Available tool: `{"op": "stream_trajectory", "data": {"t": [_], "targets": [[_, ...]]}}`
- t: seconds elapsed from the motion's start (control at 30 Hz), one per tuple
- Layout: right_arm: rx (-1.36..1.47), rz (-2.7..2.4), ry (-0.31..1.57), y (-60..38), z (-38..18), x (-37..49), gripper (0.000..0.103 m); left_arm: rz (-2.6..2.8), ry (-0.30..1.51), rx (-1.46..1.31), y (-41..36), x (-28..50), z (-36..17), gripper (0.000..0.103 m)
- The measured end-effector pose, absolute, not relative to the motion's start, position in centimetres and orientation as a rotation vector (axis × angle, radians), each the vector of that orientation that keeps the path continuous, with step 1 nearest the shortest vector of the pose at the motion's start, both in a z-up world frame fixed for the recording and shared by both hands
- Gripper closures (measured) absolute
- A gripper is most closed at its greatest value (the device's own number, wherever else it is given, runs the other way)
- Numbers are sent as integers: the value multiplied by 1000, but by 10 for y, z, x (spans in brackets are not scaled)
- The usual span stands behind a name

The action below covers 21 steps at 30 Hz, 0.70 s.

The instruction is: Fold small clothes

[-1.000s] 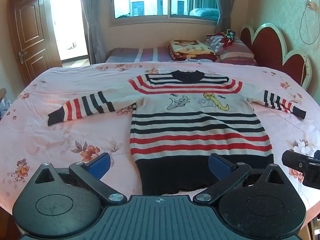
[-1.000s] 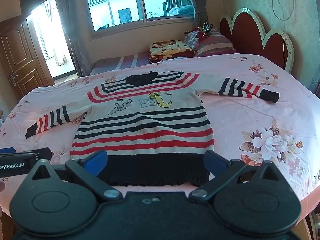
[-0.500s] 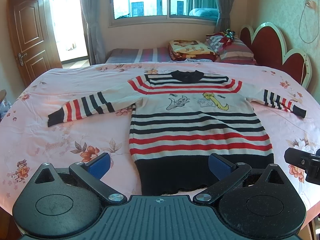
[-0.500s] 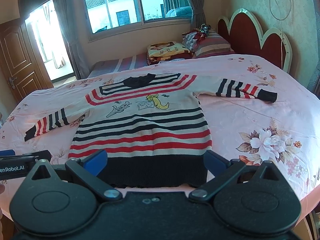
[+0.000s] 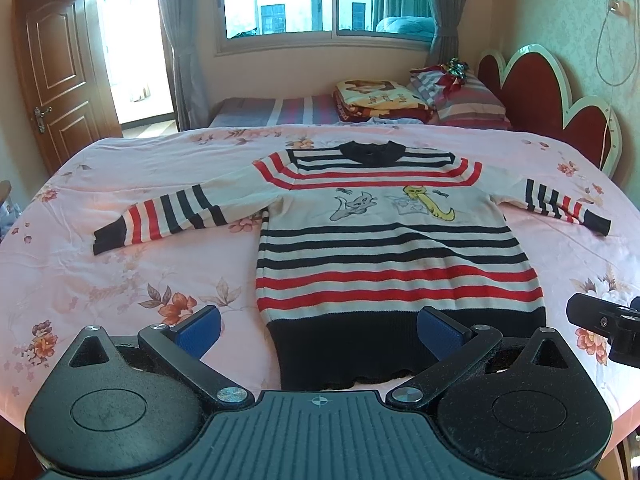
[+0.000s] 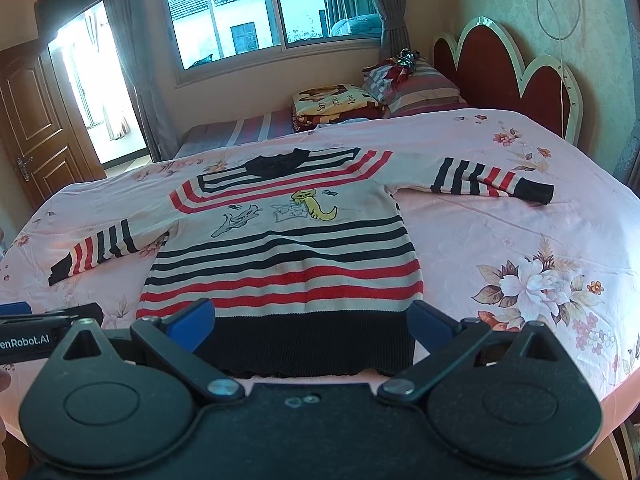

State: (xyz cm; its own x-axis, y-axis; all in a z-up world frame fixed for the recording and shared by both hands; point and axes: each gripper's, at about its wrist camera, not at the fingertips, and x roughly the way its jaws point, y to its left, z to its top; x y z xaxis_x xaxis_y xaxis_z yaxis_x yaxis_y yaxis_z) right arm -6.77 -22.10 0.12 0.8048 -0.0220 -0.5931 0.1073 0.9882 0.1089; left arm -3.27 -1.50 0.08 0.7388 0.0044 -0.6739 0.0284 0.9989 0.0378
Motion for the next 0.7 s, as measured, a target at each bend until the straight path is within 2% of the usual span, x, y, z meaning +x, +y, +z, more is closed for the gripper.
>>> {"op": "stream_trajectory", "data": {"t": [0.23,0.33,0.7], "targets": [[140,-83,613,-224,4,-68,1,-10,742,42,-14,-26,0,0],[187,-97,715,-224,-1,-60,1,-7,742,40,-12,-22,-2,0],[125,-140,713,-222,-6,-43,1,10,739,34,-5,4,-9,0]]}}
